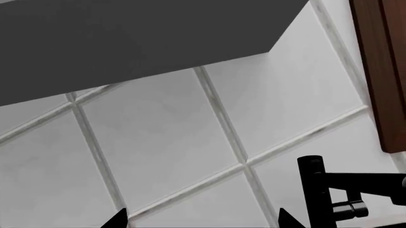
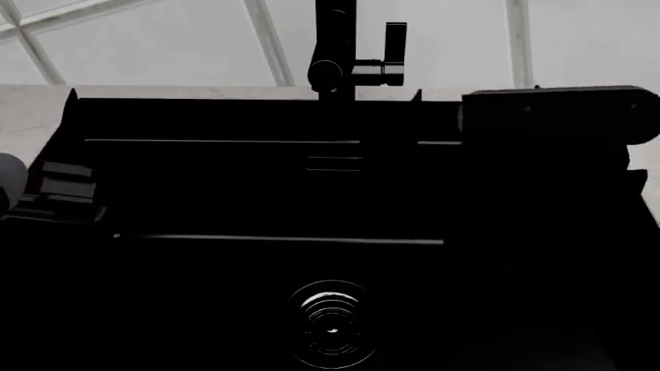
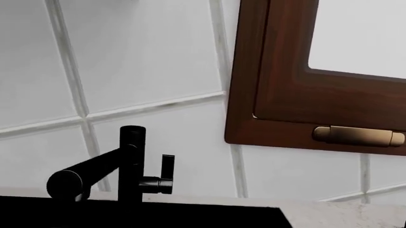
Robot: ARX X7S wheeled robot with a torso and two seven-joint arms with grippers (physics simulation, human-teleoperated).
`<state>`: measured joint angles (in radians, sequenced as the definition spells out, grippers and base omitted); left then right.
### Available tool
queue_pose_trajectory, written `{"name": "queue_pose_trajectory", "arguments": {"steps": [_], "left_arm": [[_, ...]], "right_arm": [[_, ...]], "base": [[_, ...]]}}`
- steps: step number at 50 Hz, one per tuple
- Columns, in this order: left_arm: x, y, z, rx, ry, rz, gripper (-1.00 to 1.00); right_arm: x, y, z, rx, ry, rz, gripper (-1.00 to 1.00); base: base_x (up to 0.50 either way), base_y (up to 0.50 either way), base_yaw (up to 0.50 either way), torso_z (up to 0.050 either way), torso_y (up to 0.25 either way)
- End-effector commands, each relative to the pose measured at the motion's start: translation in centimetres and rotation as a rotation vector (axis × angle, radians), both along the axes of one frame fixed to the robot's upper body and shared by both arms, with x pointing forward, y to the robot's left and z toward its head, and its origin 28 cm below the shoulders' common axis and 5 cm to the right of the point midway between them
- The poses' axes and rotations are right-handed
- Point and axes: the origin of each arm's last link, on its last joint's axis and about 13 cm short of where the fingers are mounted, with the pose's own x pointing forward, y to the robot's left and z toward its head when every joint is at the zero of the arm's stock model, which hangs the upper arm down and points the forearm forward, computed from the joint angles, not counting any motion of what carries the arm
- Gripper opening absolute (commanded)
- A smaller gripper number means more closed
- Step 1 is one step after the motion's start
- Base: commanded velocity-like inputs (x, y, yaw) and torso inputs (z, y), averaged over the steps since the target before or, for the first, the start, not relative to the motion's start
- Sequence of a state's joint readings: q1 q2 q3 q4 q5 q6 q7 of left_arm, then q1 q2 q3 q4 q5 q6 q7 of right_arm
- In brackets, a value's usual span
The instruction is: Turn the sink spout to the right.
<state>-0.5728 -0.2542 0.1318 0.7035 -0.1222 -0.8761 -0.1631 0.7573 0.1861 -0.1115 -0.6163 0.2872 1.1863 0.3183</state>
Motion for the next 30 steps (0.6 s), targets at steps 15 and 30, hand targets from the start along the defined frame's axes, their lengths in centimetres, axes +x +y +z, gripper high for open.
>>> {"name": "queue_pose_trajectory", "arguments": {"steps": [15, 30], "left_arm": [[0.2, 0.1, -0.5, 0.013, 0.018, 0.015, 1.00], [0.3, 0.0, -0.8, 0.018, 0.027, 0.017, 1.00]], "right_arm": [[1.3, 2.8, 3.4, 0.000, -0.025, 0.110, 1.00], [0.8, 4.6, 4.3, -0.015, -0.046, 0.184, 1.00]], "base": [[0.00, 0.00, 0.00, 0.000, 0.000], [0.00, 0.00, 0.00, 0.000, 0.000]]}}
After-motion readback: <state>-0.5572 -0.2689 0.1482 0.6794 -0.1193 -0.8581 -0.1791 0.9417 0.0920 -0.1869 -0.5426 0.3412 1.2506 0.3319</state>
